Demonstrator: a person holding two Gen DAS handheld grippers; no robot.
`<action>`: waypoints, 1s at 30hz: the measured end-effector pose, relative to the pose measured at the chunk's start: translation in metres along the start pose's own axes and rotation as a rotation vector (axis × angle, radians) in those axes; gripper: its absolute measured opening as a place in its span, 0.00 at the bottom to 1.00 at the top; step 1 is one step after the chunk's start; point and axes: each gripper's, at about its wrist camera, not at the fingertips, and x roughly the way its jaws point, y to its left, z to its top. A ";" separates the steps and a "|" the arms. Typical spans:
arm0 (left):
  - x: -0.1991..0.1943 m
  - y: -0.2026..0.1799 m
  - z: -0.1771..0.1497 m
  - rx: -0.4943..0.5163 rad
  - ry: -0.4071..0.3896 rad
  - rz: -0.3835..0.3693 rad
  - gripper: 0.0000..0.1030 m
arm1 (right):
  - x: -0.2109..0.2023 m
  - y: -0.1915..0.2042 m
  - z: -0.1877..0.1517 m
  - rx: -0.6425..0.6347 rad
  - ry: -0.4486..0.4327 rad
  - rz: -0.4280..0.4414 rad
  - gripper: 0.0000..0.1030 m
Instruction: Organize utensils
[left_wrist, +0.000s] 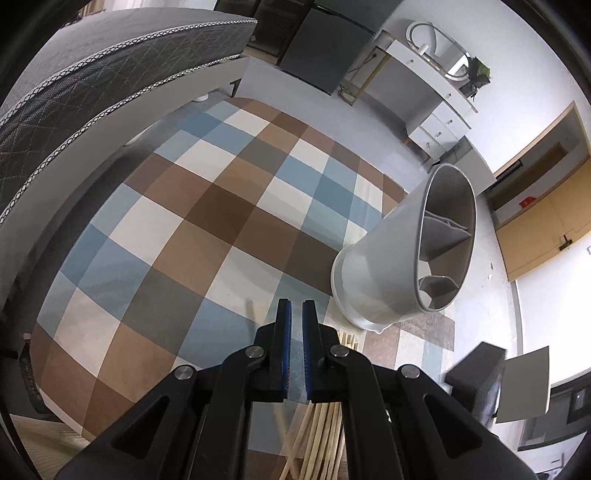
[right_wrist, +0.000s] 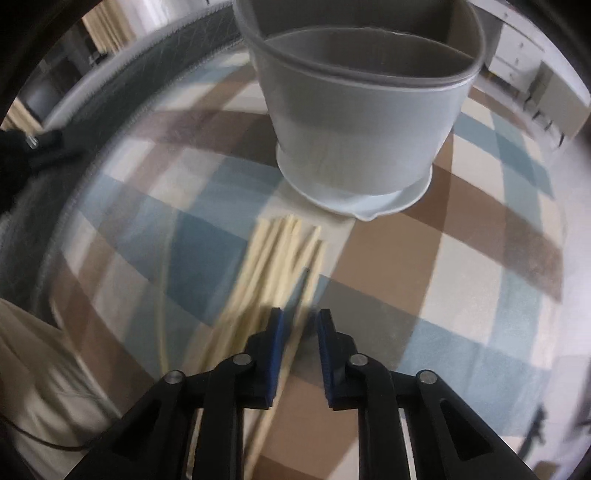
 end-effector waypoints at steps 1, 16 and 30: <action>-0.001 0.001 0.000 -0.001 -0.001 -0.001 0.01 | 0.002 0.000 -0.001 -0.012 0.009 -0.019 0.06; 0.003 0.011 0.004 -0.060 0.028 -0.013 0.01 | -0.008 -0.032 -0.024 -0.060 0.031 -0.013 0.08; 0.053 0.007 -0.004 0.023 0.160 0.160 0.44 | -0.034 -0.040 -0.030 -0.015 -0.162 0.040 0.03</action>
